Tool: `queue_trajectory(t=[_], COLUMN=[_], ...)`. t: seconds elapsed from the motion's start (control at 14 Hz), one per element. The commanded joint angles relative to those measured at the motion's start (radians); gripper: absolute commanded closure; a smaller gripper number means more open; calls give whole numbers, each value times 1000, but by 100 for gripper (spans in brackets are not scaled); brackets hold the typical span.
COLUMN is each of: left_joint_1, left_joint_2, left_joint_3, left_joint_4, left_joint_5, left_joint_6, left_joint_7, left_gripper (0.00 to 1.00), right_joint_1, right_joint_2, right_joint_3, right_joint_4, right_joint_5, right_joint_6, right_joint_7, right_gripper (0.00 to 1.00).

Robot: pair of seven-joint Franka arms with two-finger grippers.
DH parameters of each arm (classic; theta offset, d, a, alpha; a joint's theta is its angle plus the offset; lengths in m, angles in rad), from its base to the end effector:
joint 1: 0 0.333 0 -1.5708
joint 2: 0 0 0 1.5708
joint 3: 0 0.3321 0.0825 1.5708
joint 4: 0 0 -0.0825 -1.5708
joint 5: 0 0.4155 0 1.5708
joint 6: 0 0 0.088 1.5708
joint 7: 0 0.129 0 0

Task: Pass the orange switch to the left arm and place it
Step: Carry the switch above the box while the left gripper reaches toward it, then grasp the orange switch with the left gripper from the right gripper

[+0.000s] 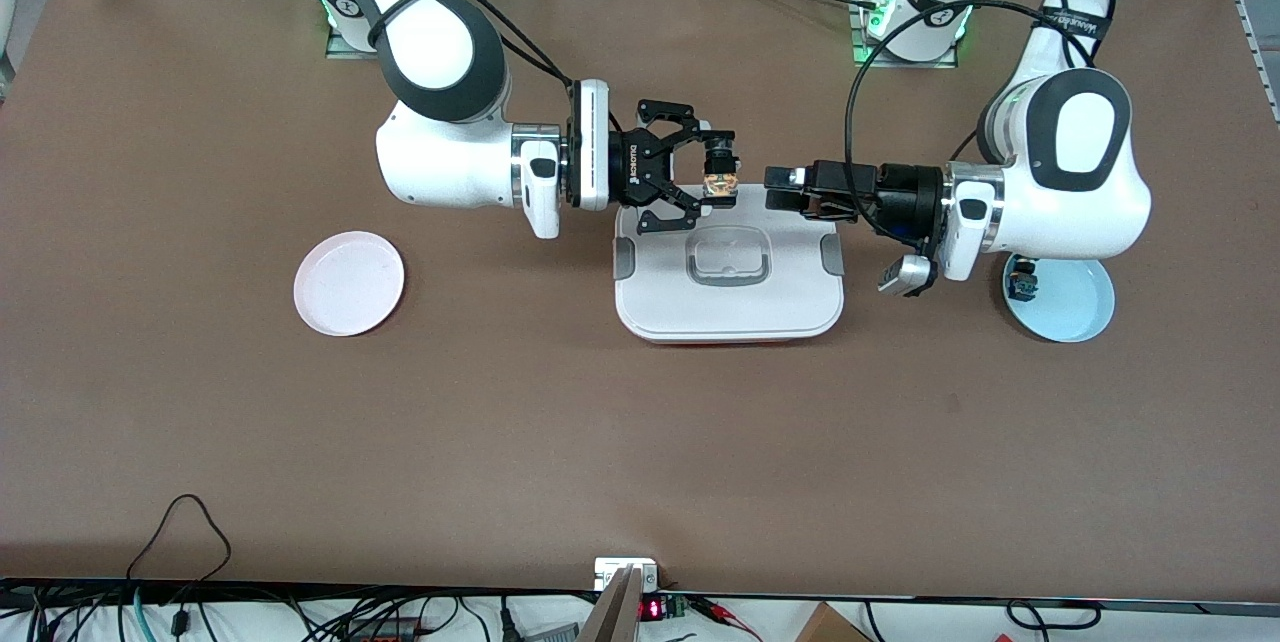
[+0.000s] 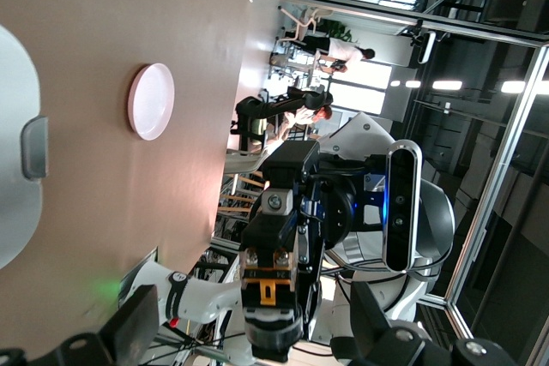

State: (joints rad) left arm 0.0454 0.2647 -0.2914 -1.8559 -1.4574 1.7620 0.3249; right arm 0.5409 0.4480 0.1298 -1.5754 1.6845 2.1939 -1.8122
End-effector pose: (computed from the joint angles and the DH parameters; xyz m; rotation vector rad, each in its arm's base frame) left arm 0.6090 -0.2517 0.4315 1.6951 0.0607 -0.2474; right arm 0.5741 0.5036 0.4357 -1.3714 -1.1543 -0.9546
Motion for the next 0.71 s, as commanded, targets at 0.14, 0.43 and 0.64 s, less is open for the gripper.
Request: queue_trajectory(t=[0.14, 0.43, 0.64], left_joint_1=[2, 11, 11], left_joint_2=[-33, -32, -30], left_joint_3=[-106, -107, -107], left_joint_4=[-59, -57, -55], left_joint_5=[-67, -66, -66], left_joint_6=[143, 136, 136], left_joint_7=[75, 106, 111], left_gripper=[42, 87, 91], right_joint_1=[10, 11, 11], right_joint_2=[9, 11, 11], right_joint_3=[-4, -4, -4], right_joint_4=[23, 23, 23], right_joint_5=[15, 15, 15], right_joint_6=[9, 13, 15], right_joint_7=[-1, 4, 1], right_gripper=[100, 100, 100])
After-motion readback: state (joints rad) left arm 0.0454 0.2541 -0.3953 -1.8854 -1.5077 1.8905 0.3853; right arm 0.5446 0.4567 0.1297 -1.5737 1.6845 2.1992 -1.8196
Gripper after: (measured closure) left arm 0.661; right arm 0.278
